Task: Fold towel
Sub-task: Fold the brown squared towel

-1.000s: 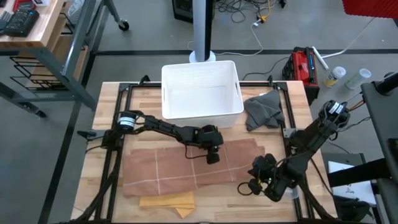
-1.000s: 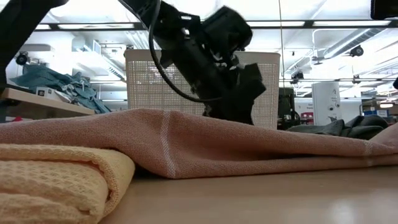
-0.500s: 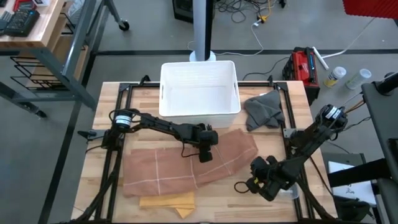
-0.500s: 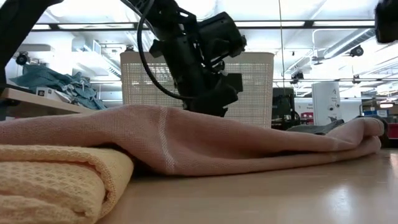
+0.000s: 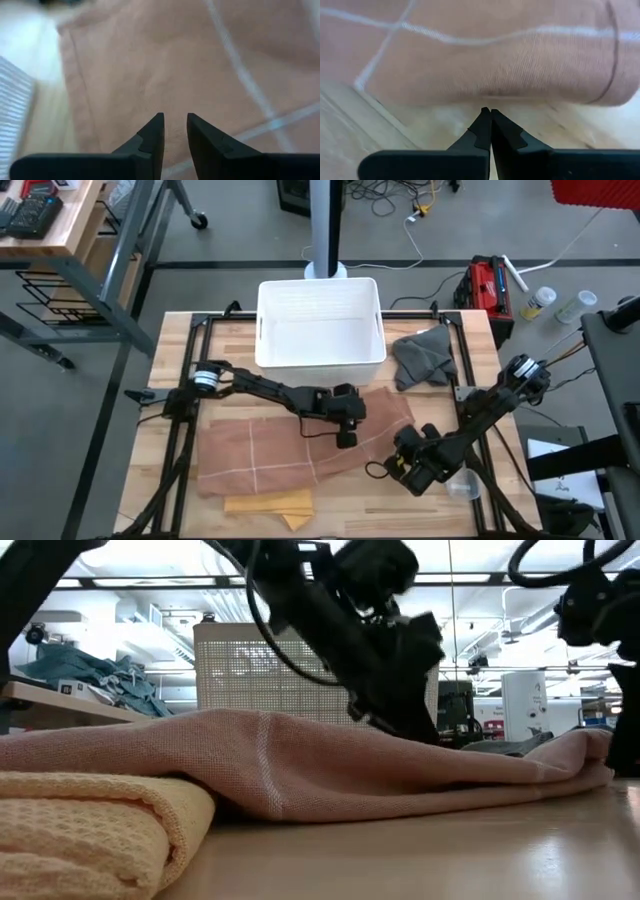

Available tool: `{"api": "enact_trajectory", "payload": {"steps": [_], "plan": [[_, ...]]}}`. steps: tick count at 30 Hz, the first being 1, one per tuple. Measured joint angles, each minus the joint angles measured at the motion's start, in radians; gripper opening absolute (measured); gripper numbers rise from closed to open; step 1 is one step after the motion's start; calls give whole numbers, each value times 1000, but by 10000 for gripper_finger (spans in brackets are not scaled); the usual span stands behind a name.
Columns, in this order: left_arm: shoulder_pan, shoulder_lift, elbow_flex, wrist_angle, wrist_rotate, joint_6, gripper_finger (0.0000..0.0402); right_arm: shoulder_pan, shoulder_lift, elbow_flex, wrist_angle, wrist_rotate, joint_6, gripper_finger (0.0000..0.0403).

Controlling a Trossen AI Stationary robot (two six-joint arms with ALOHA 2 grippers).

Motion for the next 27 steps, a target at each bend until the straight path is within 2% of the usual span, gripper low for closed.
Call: {"api": "enact_trajectory", "payload": {"steps": [2,7,11,16,19,23,27], "plan": [[0,33,3,18,7,0,74,-7,-9,0,-3,43,2,0],[5,50,12,25,167,5,70,-37,4,0,-9,44,-26,0],[3,50,16,9,203,-18,54,-62,64,-1,-9,-86,-53,0],[2,49,16,-10,271,-28,30,-66,115,4,27,-189,-121,0],[-1,49,16,-49,328,-43,21,-26,98,29,127,-277,-127,0],[-2,48,14,-99,460,-44,17,60,78,115,133,-336,-182,0],[-2,46,14,-106,482,-37,21,152,63,232,98,-247,-238,0]]}}
